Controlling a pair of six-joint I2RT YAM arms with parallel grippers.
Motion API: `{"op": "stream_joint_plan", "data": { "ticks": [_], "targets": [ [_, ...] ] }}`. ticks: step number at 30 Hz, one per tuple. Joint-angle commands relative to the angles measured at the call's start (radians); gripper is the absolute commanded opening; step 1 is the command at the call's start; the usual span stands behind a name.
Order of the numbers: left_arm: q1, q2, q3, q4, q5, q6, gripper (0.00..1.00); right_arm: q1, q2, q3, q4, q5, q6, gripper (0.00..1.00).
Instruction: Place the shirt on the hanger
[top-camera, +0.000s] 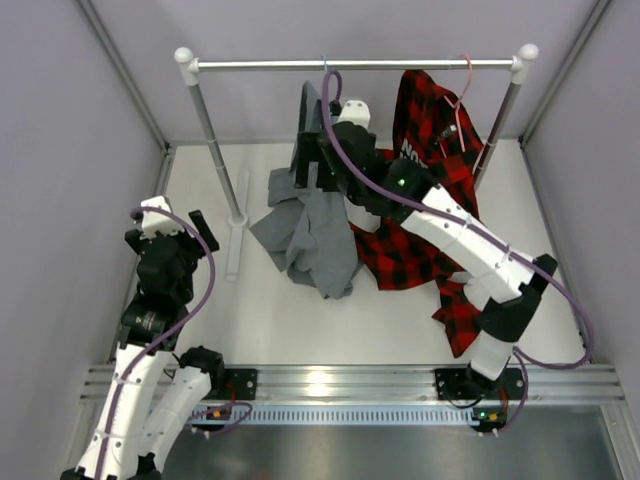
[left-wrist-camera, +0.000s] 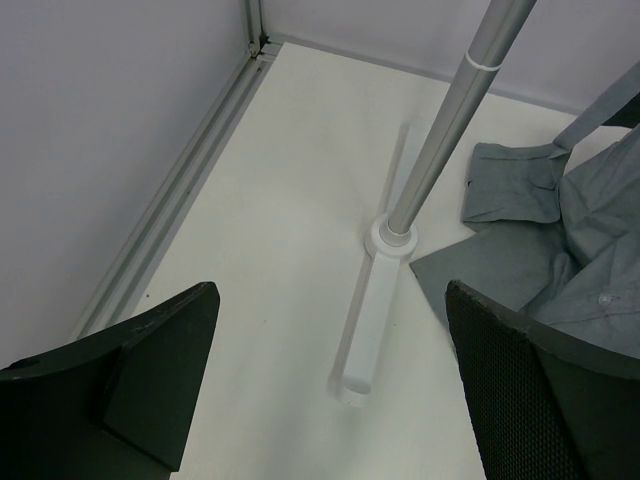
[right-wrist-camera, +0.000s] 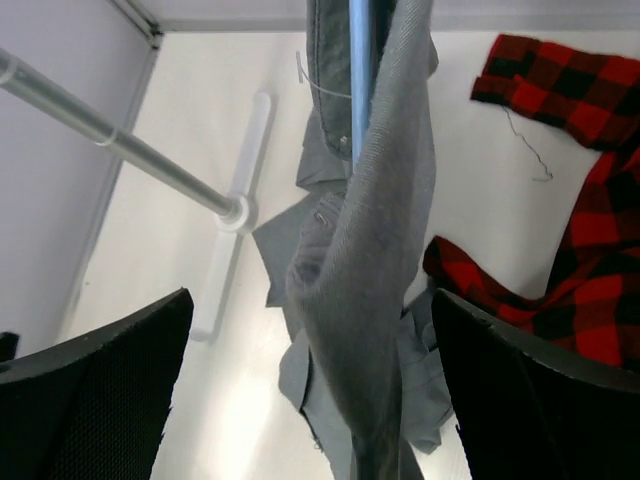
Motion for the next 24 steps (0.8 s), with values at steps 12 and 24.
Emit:
{"op": "stream_joint_plan", "data": {
  "ticks": [12, 24],
  "targets": [
    [0.008, -0.078, 0.014, -0.098, 0.074, -0.029, 0.98, -0.01, -0.683, -0.594, 0.164, -0.035, -0.183, 1.0],
    [0.006, -0.235, 0.111, -0.323, 0.207, -0.027, 0.98, -0.01, -1.163, -0.815, -0.063, 0.44, -0.293, 0.99]
  ]
}}
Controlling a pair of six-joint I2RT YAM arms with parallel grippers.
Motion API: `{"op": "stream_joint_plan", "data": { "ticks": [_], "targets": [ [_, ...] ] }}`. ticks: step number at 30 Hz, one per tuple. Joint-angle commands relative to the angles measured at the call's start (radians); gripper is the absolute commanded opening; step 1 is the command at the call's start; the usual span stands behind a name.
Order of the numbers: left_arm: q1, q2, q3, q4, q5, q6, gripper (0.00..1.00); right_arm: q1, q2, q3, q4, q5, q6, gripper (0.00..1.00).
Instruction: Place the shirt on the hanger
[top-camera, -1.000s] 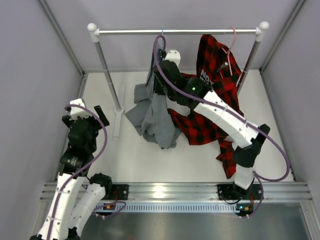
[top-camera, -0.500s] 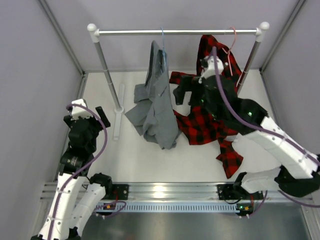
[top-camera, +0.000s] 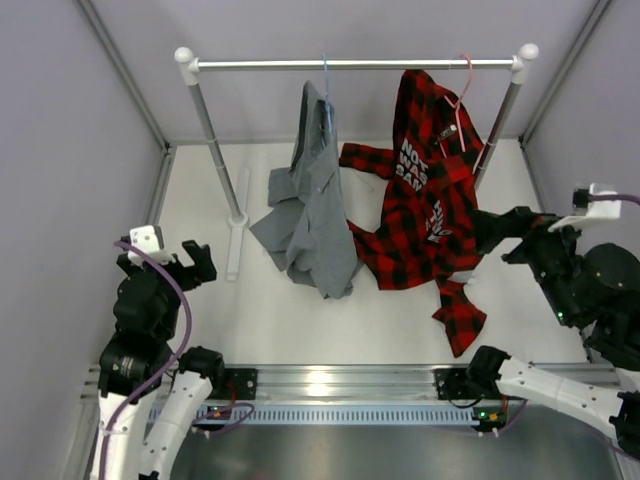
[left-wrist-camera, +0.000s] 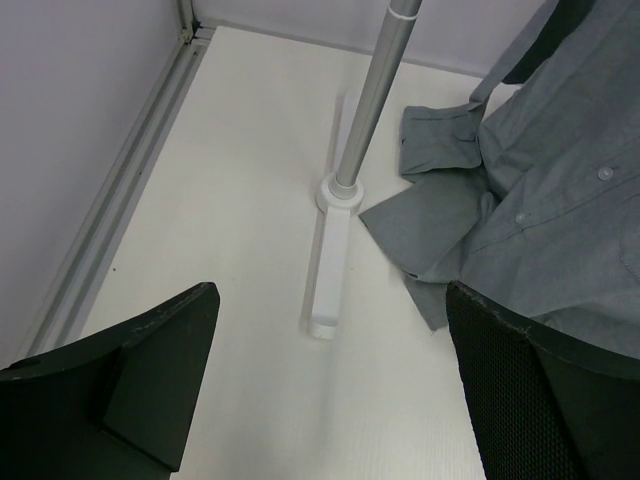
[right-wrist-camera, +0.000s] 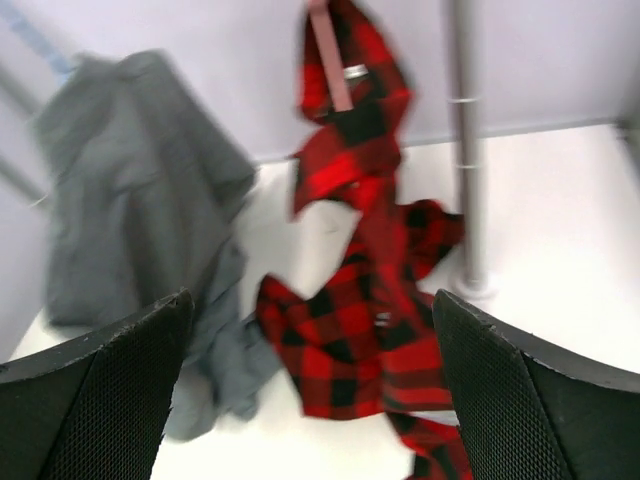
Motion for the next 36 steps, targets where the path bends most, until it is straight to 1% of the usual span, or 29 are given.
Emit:
{"op": "stream_joint_plan", "data": {
  "ticks": [1, 2, 3, 8, 13, 17, 31, 36],
  "targets": [
    [0.006, -0.023, 0.095, -0.1, 0.026, 0.003, 0.98, -0.008, -0.027, -0.06, -0.131, 0.258, -0.051, 0.99],
    [0.006, -0.029, 0.105, -0.109, 0.019, 0.008, 0.98, -0.007, -0.033, -0.068, -0.15, 0.292, -0.041, 0.99],
    [0.006, -0.035, 0.117, -0.12, 0.015, 0.014, 0.98, -0.008, -0.039, -0.08, -0.193, 0.298, -0.01, 0.99],
    [0.006, -0.05, 0.145, -0.152, -0.009, 0.042, 0.98, -0.008, -0.099, -0.116, -0.261, 0.307, 0.039, 0.99],
    [0.006, -0.055, 0.145, -0.151, 0.018, 0.055, 0.98, -0.008, -0.144, -0.137, -0.273, 0.301, 0.021, 0.99],
    [0.006, -0.046, 0.146, -0.151, 0.057, 0.058, 0.98, -0.008, -0.145, -0.14, -0.28, 0.297, 0.021, 0.99],
    [0.006, -0.046, 0.148, -0.151, 0.075, 0.062, 0.98, -0.008, -0.153, -0.155, -0.281, 0.289, 0.059, 0.99],
    [0.006, -0.04, 0.145, -0.152, 0.091, 0.055, 0.98, -0.008, -0.144, -0.181, -0.281, 0.315, 0.074, 0.99]
  ]
}}
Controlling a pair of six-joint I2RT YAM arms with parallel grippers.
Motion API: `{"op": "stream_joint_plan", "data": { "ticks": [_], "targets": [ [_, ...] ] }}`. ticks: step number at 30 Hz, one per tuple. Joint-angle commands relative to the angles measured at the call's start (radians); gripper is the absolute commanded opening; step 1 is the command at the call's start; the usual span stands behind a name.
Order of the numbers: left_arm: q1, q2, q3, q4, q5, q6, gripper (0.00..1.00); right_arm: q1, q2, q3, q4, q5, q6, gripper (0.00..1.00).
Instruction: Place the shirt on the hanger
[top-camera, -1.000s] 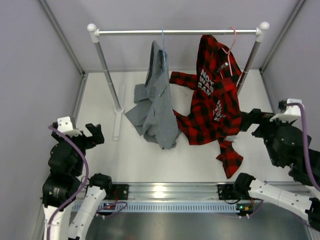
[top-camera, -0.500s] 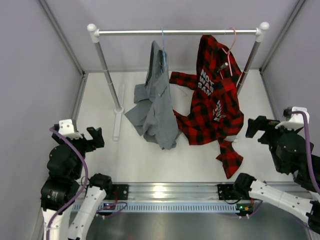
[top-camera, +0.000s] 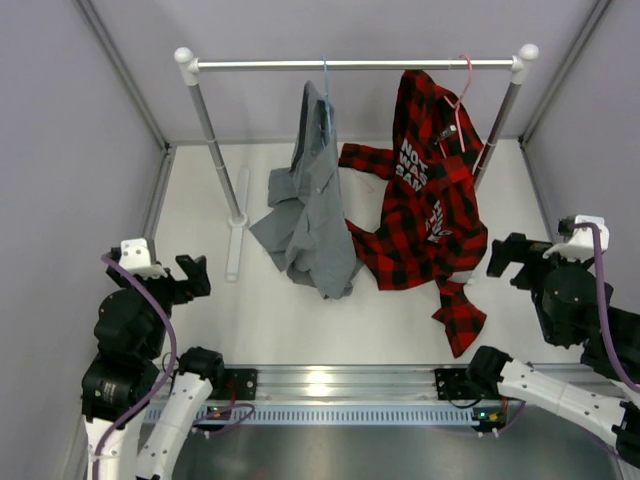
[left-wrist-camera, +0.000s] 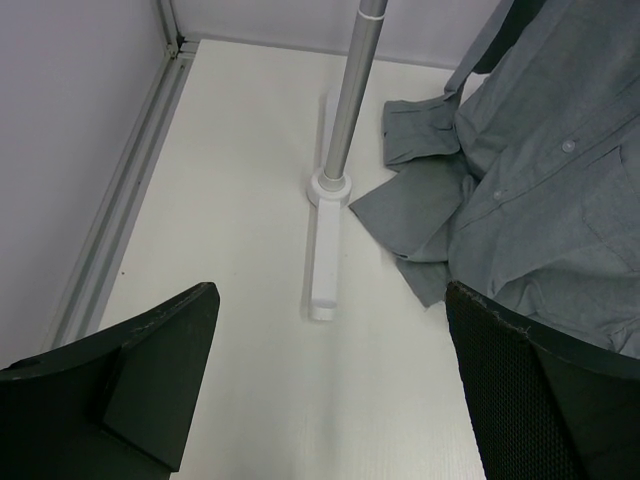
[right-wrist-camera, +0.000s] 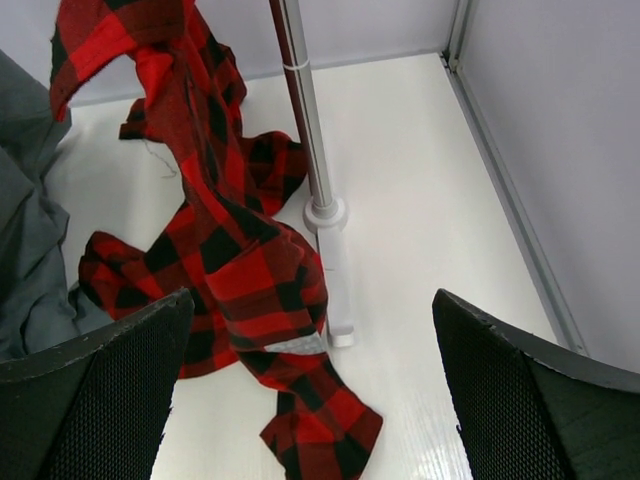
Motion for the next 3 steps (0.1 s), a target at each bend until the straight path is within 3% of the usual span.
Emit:
{"op": "stream_joint_plan", "data": {
  "ticks": [1, 3],
  "targets": [
    [0.006, 0.014, 0.022, 0.008, 0.026, 0.005, 0.98, -0.007, 0.011, -0.02, -0.014, 0.031, 0.025, 0.99],
    [0.006, 0.015, 0.022, 0.007, 0.025, 0.005, 0.98, -0.007, 0.02, -0.023, -0.013, 0.031, 0.031, 1.0]
  ]
}}
